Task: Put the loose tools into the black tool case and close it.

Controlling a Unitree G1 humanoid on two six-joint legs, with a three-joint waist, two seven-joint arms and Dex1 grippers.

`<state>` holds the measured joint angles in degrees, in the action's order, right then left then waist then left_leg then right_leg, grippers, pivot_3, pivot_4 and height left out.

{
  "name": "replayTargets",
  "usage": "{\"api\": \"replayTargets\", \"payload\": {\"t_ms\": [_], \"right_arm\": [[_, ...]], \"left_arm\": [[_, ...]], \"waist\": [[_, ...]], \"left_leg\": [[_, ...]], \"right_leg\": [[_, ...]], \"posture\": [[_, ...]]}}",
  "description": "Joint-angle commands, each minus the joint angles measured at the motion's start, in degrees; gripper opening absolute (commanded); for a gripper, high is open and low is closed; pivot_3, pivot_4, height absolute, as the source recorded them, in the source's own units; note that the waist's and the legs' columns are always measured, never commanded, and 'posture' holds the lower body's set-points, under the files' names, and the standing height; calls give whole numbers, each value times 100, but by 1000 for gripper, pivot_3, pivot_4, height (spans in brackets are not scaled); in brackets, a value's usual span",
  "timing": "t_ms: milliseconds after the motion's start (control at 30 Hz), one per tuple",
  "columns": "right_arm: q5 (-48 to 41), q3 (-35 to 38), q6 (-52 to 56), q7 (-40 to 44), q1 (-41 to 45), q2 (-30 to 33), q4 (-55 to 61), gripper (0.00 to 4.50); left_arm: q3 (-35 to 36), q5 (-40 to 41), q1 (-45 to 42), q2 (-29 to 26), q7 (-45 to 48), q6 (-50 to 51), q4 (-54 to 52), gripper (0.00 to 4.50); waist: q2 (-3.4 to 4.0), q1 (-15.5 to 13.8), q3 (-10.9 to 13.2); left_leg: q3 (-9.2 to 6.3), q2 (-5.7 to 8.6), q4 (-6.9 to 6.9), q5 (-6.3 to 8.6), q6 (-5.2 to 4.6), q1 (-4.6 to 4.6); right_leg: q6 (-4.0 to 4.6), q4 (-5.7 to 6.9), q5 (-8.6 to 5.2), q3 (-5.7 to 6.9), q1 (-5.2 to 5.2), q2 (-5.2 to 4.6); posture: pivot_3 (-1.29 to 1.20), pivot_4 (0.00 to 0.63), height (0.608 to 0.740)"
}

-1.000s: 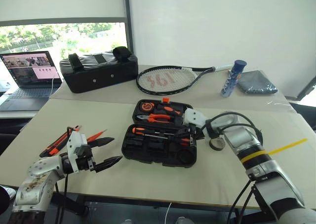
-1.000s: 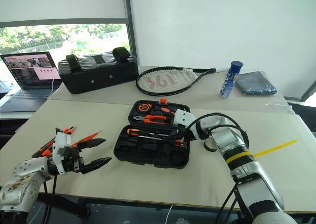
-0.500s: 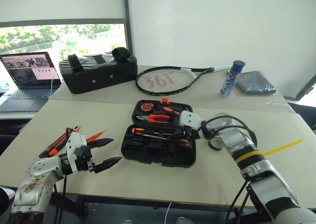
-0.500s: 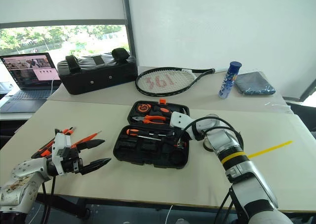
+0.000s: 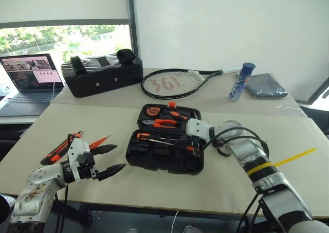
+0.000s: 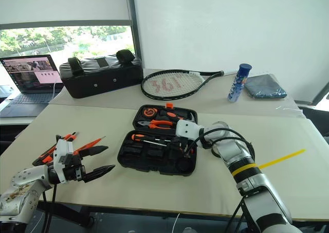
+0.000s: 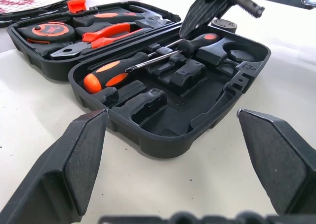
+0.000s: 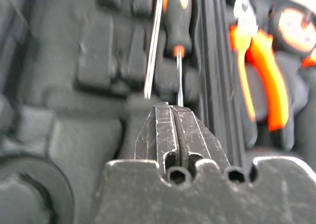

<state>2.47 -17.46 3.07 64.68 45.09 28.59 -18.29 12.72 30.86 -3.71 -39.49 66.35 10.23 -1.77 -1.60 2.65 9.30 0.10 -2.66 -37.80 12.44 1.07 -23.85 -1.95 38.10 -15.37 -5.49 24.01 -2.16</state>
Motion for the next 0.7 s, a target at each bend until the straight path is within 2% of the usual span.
{"api": "replayTargets", "payload": {"t_ms": [33,467,700], "right_arm": [[-164,97,219,147,-57,112,343,50],[230,-166,200,-64,-208,78,-282,50],[396,-440,297,-29,-265,-25,-375,50]], "left_arm": [[86,17,-26,-42,6,-112,-151,4500],[27,-23,-72,-43,44,-126,-117,4500],[46,-43,-65,-72,47,-104,-116,4500]], "waist": [[0,-4,0],[0,1,-1],[-1,6,-1]], "left_leg": [[0,0,0,0,0,0],[1,0,-2,-1,1,12],[1,-3,0,0,1,79]], "right_leg": [[0,0,0,0,0,0],[2,0,2,0,-13,2],[1,-10,0,3,-85,4]], "posture": [[0,150,740],[0,150,740],[0,150,740]]}}
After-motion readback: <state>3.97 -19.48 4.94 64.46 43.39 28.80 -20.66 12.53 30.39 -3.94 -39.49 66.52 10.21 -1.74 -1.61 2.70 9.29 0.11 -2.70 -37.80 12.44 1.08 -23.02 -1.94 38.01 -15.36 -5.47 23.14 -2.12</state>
